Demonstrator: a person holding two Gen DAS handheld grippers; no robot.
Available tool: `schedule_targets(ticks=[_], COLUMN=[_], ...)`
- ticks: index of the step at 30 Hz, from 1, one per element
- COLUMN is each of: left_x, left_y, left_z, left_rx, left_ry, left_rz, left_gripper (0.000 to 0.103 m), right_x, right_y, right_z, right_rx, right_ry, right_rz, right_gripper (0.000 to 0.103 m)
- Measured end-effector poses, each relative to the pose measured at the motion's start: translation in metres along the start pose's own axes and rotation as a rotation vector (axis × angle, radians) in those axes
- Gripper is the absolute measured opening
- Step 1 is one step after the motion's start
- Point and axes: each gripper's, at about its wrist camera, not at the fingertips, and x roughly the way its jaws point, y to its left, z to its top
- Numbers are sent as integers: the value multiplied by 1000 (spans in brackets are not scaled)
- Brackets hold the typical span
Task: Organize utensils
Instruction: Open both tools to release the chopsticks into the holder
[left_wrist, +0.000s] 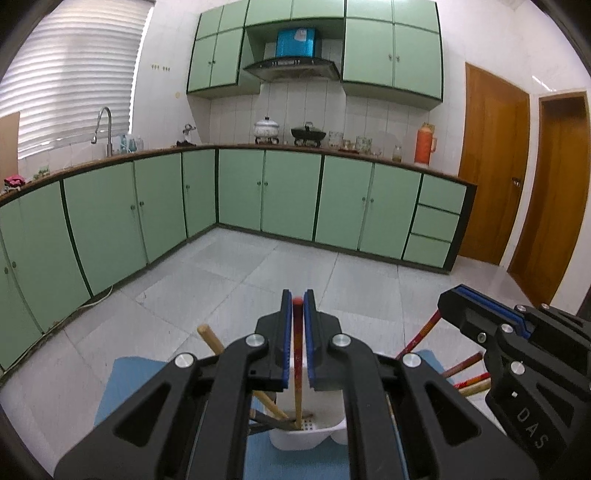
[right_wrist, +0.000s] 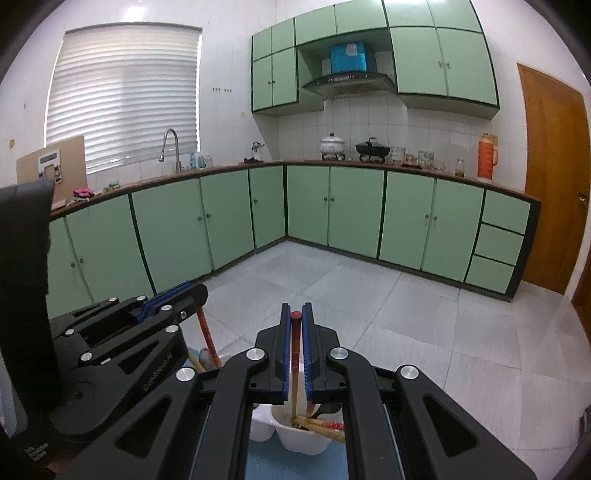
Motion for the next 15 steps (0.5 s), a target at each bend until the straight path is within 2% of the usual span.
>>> schedule_targets(ticks=[7,9,11,12,15], left_x=[-1,-5,-11,-14,-25], left_y=[3,5,7,8,9], left_z=[-1,0,3,5,10], left_rx=[-3,-17,-25,-26,-30], left_ry=[4,-3,-19,-26,-50], left_rz=[4,2,5,3,3], left_gripper=[9,18,32,34,46], right_x=[2,-3,-12,-16,-29], right_y=[-8,-10,-13,-14,-20], right_z=[-4,-4,-2,0,6], right_rx=[25,31,37,41,59], right_ry=[18,7,-15,-26,-61], right_rz=[9,7,7,3,-5], right_gripper=[6,7,10,12,24])
